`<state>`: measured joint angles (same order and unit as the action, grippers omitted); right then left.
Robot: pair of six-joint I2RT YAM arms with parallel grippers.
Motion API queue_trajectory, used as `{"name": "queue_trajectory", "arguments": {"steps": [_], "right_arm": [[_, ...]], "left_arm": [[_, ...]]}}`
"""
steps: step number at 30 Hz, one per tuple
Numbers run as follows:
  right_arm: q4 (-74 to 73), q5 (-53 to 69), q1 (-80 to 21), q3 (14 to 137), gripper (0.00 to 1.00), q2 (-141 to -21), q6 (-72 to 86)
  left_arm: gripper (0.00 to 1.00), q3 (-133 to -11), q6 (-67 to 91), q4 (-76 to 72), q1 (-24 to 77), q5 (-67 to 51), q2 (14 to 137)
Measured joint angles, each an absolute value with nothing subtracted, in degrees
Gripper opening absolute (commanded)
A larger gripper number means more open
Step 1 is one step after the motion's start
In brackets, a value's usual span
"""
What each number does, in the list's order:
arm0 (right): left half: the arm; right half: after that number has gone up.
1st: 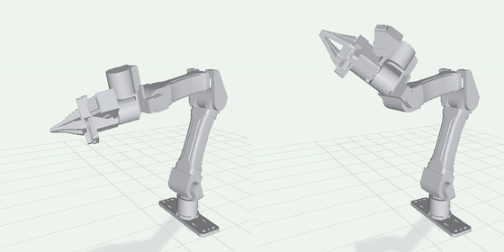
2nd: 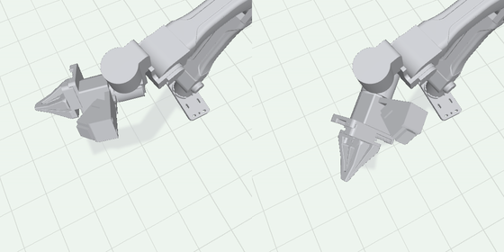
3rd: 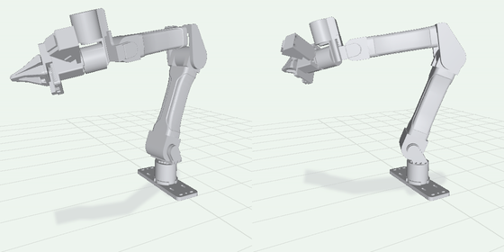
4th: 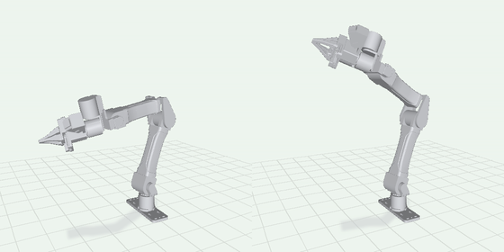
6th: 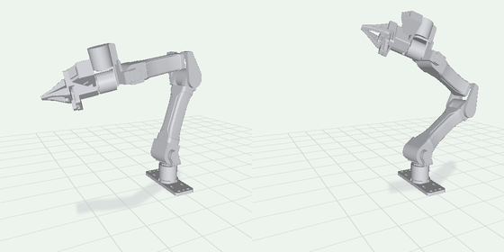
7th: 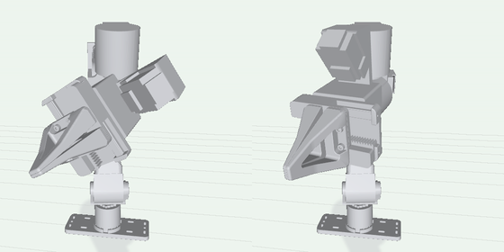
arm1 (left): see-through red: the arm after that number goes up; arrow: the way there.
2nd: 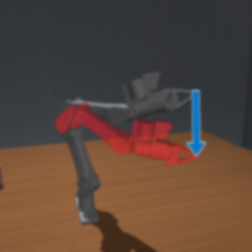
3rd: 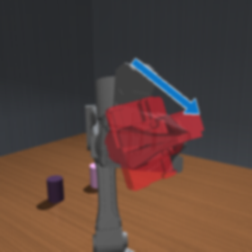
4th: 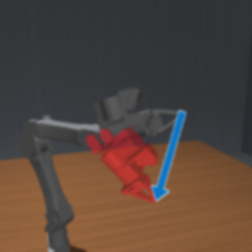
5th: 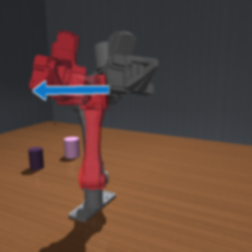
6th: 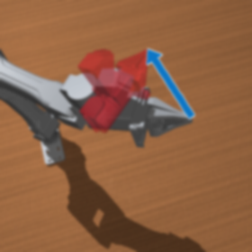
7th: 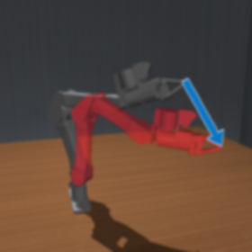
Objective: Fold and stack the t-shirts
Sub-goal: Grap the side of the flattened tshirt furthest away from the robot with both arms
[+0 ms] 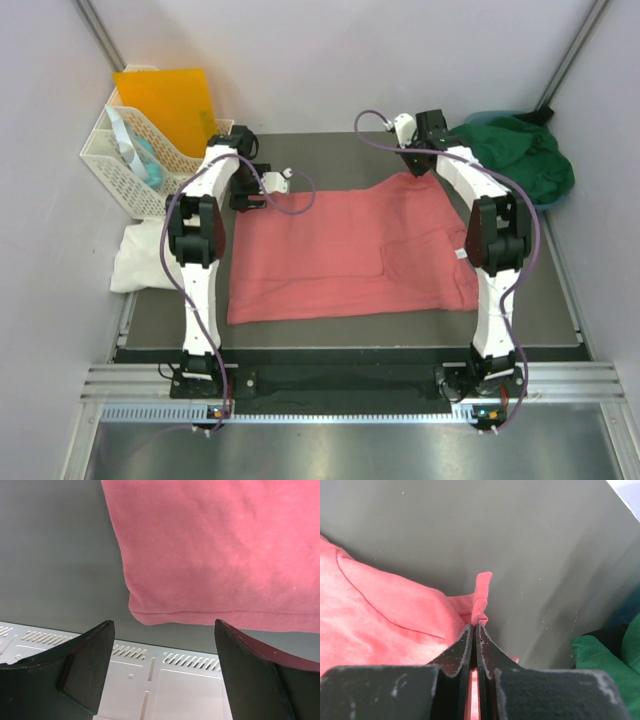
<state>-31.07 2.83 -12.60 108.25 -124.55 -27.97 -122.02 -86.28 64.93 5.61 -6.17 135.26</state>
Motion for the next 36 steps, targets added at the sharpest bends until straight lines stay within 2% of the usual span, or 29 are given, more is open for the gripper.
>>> {"name": "queue_trajectory", "arguments": {"steps": [17, 36], "right_arm": [[-31.09, 1.48, -14.13, 105.36, 0.00, -122.78, -29.50], [-31.03, 0.32, -14.94, 104.66, 0.00, -122.23, -30.89]], "left_arm": [[0.83, -130.34, -88.95, 65.89, 4.40, -6.68, 142.15], [0.80, -133.12, -93.43, 67.42, 3.38, -7.05, 143.50]]}}
